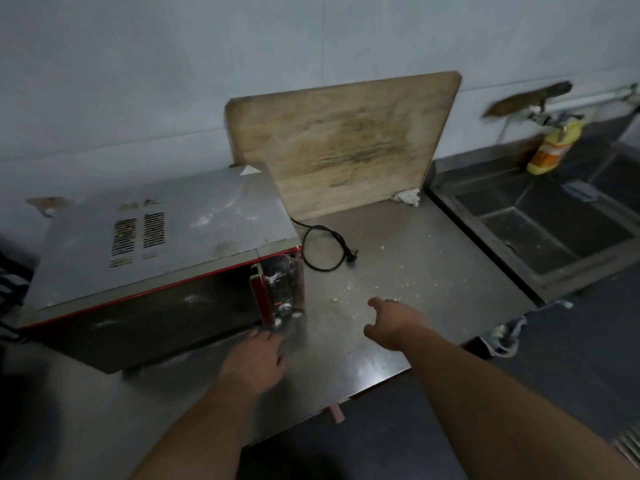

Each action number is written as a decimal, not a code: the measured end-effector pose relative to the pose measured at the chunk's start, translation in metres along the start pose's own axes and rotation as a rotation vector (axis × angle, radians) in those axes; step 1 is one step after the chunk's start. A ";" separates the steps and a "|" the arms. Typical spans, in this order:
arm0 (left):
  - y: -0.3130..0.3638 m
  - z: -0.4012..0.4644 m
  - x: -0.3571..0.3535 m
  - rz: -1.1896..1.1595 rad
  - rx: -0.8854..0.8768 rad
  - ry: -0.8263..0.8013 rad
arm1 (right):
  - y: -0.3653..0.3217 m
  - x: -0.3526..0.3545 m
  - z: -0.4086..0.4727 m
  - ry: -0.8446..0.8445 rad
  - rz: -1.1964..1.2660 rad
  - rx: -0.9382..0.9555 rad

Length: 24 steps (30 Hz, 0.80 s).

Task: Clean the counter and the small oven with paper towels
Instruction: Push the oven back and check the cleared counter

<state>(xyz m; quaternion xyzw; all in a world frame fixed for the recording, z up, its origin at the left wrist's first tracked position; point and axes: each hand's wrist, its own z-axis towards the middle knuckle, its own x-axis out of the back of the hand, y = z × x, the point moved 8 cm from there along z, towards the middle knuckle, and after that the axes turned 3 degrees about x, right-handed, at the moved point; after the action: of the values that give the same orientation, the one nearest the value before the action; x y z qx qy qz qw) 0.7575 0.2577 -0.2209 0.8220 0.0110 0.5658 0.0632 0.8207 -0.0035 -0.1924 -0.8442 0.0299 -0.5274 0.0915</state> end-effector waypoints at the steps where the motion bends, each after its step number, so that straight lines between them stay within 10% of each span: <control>1: 0.005 0.005 0.000 0.003 -0.015 -0.004 | 0.008 0.000 -0.001 0.007 0.004 -0.021; 11: 0.127 0.038 0.014 0.067 -0.256 0.052 | 0.116 0.021 -0.014 0.045 0.036 -0.183; 24: 0.247 0.087 0.021 0.076 -0.065 0.085 | 0.272 0.056 0.026 0.001 0.043 -0.063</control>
<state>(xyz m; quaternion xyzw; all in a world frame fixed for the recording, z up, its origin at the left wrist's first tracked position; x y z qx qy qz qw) 0.8327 0.0067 -0.2032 0.7945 -0.0359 0.6024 0.0680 0.8812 -0.2759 -0.2045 -0.8454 0.0648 -0.5247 0.0763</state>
